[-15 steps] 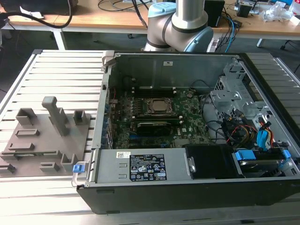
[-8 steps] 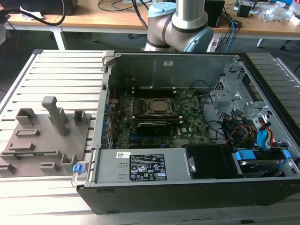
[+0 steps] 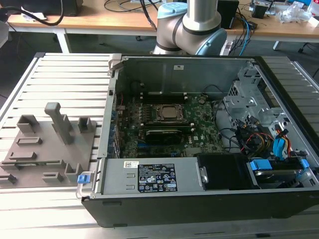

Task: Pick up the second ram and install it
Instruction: 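Pick up the second ram and move it above second insertion slot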

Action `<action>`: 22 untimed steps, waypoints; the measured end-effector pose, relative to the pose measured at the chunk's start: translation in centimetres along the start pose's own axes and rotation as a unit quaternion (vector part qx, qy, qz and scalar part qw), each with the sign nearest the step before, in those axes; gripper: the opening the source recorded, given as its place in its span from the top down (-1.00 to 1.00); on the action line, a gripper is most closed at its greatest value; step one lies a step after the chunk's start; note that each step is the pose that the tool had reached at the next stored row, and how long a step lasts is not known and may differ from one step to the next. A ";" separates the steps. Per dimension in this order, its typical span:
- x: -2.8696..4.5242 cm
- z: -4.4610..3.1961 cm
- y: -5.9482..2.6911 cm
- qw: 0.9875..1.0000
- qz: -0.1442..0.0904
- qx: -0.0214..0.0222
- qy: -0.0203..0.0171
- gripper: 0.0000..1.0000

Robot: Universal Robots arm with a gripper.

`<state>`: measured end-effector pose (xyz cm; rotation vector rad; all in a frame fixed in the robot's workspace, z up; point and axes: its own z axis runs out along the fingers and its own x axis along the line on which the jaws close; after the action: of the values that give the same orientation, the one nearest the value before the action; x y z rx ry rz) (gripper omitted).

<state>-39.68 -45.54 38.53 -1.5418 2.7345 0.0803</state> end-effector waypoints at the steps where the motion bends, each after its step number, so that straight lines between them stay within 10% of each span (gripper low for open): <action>1: 0.00 0.00 0.00 1.000 -0.013 0.000 0.001 0.79; 10: 0.00 0.00 0.00 0.997 -0.073 -0.002 0.003 0.79; 22: 0.00 0.00 0.00 0.990 -0.141 -0.004 0.006 0.79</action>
<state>-39.68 -45.54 38.53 -1.9157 2.4960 0.0800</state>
